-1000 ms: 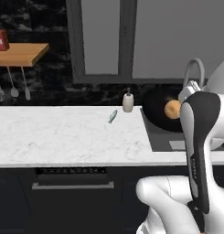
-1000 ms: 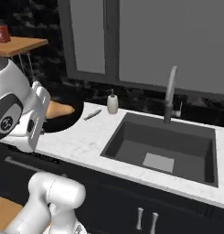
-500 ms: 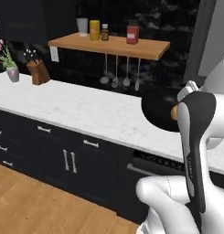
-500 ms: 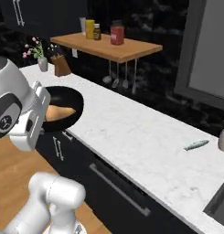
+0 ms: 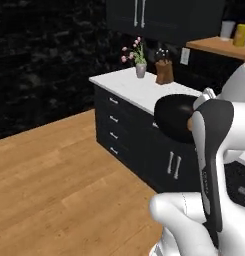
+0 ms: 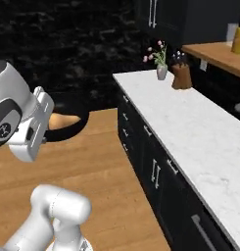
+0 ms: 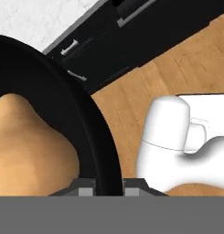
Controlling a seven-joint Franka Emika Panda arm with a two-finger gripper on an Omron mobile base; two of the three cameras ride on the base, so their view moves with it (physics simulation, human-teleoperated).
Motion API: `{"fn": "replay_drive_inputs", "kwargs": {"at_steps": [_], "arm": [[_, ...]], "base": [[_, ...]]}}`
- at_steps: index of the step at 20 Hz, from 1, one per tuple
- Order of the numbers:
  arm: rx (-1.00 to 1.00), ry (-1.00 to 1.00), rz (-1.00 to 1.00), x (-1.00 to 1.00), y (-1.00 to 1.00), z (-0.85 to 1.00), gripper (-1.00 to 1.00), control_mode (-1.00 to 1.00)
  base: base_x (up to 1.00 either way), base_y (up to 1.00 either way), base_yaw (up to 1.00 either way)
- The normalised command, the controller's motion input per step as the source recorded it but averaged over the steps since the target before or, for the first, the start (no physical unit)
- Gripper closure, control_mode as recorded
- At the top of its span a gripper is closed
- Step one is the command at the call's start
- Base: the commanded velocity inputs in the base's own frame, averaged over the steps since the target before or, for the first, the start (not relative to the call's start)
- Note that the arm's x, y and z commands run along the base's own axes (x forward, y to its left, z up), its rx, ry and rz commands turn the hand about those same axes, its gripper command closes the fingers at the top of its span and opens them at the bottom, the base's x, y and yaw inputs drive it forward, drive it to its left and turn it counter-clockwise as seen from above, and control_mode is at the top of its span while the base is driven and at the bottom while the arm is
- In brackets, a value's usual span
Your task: Pick the squash from the sink and place it in the bowl. Then pick the bowl and place it in the microwave. Then close the microwave door and press the start button.
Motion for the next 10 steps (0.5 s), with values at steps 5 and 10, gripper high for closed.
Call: {"fn": "replay_drive_inputs", "kwargs": {"at_steps": [5,10], "arm": [[0.00,0.00,0.00,0.00,0.00,0.00,1.00,1.00],[0.00,0.00,0.00,0.00,0.00,0.00,1.00,1.00]], "base": [[0.00,0.19,0.98],[0.00,0.01,1.00]]}}
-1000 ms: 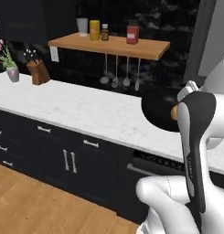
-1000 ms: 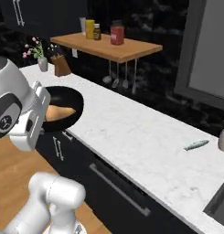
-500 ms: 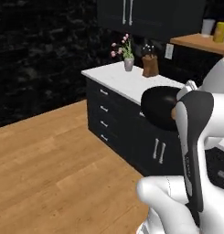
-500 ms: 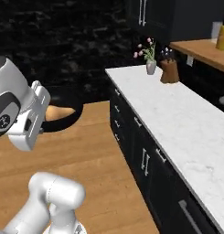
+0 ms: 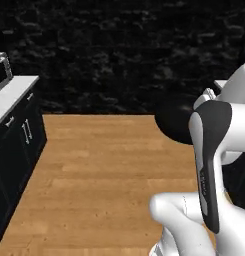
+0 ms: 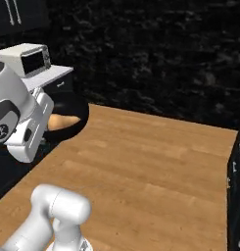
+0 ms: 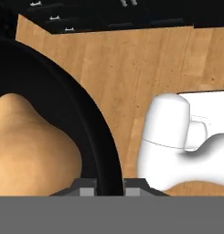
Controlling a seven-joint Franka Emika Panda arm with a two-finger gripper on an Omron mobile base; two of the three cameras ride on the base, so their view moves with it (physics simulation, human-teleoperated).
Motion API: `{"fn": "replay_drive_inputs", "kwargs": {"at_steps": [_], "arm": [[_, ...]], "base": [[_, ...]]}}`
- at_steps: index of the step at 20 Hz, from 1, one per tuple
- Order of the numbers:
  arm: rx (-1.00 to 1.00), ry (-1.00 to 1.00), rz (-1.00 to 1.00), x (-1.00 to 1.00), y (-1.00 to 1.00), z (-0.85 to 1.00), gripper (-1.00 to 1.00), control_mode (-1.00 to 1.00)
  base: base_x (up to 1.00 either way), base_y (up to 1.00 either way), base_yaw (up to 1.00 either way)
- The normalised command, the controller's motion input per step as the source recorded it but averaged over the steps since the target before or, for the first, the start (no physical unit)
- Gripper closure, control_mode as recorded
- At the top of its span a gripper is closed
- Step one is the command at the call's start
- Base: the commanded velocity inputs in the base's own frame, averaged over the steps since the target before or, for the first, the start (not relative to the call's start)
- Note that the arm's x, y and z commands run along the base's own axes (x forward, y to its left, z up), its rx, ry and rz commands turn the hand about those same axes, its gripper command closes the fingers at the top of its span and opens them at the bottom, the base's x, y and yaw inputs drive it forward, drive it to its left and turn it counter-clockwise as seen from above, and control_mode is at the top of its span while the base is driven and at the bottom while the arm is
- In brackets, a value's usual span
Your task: Pick the squash from the sink and place it in the bowl. Then pick the bowl and place it in the microwave. Then close the microwave door and press the start button.
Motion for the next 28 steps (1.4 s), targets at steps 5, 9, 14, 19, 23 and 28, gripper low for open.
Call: {"fn": "replay_drive_inputs", "kwargs": {"at_steps": [5,9,14,19,23,28], "arm": [[0.00,0.00,0.00,0.00,0.00,0.00,1.00,1.00],[0.00,0.00,0.00,0.00,0.00,0.00,1.00,1.00],[0.00,0.00,0.00,0.00,0.00,0.00,1.00,1.00],[0.00,0.00,0.00,0.00,0.00,0.00,1.00,1.00],[0.00,0.00,0.00,0.00,0.00,0.00,1.00,1.00],[0.00,0.00,0.00,0.00,0.00,0.00,1.00,1.00]], "base": [[0.00,0.00,1.00],[0.00,0.00,1.00],[0.00,0.00,1.00],[0.00,0.00,1.00],[0.05,0.02,0.98],[0.32,-0.12,0.82]]}}
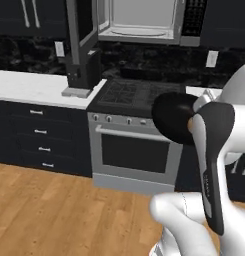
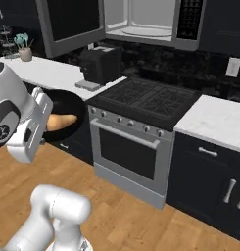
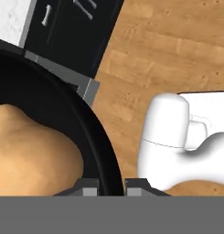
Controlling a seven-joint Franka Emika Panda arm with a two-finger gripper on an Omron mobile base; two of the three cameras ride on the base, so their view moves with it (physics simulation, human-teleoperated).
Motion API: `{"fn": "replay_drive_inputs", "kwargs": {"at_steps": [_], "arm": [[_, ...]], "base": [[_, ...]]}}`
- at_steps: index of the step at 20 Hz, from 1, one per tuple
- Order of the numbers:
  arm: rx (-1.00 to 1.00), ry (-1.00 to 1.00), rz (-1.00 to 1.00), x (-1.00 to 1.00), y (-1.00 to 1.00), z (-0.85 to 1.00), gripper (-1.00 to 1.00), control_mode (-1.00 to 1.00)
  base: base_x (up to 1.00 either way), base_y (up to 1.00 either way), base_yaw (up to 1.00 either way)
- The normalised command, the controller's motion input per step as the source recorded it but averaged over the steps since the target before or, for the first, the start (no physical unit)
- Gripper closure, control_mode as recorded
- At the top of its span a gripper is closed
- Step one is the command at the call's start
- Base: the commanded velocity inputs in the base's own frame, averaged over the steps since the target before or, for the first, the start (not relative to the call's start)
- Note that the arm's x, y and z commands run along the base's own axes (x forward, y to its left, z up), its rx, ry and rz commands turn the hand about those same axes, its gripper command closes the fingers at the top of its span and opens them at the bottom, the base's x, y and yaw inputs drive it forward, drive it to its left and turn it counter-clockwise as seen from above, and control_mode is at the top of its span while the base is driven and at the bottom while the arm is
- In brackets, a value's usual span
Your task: Pick the squash from the sink and place it in the bowl. Then pick the bowl and place it in the microwave. Then close the microwave door and press the start button.
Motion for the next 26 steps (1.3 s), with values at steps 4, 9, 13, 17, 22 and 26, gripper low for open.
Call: {"fn": "replay_drive_inputs", "kwargs": {"at_steps": [4,9,13,17,22,26], "arm": [[0.00,0.00,0.00,0.00,0.00,0.00,1.00,1.00],[0.00,0.00,0.00,0.00,0.00,0.00,1.00,1.00],[0.00,0.00,0.00,0.00,0.00,0.00,1.00,1.00],[0.00,0.00,0.00,0.00,0.00,0.00,1.00,1.00],[0.00,0.00,0.00,0.00,0.00,0.00,1.00,1.00],[0.00,0.00,0.00,0.00,0.00,0.00,1.00,1.00]], "base": [[0.33,-0.94,0.41],[0.92,-0.45,0.22],[1.00,0.00,0.12],[1.00,-0.04,0.09],[1.00,0.00,0.07],[1.00,0.00,0.07]]}}
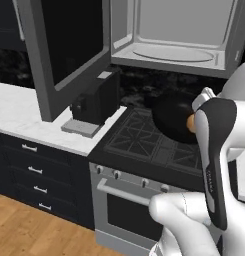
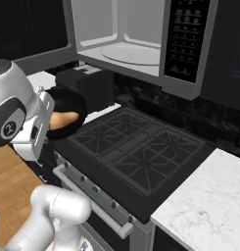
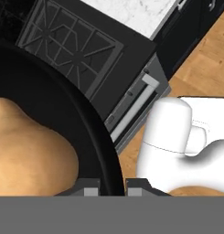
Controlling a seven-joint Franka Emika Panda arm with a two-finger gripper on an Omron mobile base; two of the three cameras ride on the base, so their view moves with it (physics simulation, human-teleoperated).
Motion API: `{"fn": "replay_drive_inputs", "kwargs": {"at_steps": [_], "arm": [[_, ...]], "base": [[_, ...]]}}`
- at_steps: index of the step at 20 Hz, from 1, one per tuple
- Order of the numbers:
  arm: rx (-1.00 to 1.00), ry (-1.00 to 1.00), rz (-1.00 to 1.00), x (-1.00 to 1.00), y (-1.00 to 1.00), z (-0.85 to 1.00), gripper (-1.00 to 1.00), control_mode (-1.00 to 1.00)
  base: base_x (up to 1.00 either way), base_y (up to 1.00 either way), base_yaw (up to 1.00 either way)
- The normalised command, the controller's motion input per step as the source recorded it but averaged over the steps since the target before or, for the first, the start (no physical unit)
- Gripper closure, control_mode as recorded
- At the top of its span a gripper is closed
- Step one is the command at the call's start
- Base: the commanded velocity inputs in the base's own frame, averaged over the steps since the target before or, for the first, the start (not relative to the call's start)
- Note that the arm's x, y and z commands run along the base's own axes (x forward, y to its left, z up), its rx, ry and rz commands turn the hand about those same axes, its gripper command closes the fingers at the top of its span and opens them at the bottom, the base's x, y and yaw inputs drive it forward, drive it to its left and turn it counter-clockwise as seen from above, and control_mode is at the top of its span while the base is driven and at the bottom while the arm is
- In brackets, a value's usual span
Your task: Pick the squash from the sink and place it in the bowl. Then pick the bowl and place it in the microwave. Then close the microwave door and press the start button.
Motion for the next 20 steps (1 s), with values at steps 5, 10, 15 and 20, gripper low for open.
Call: {"fn": "replay_drive_inputs", "kwargs": {"at_steps": [5,10,15,20], "arm": [[0.00,0.00,0.00,0.00,0.00,0.00,1.00,1.00],[0.00,0.00,0.00,0.00,0.00,0.00,1.00,1.00],[0.00,0.00,0.00,0.00,0.00,0.00,1.00,1.00],[-0.01,-0.07,0.01,-0.22,0.03,0.16,1.00,-1.00]], "base": [[0.60,0.00,0.11],[0.34,-0.02,0.08],[0.02,-0.02,0.09],[-0.01,-0.01,0.07]]}}
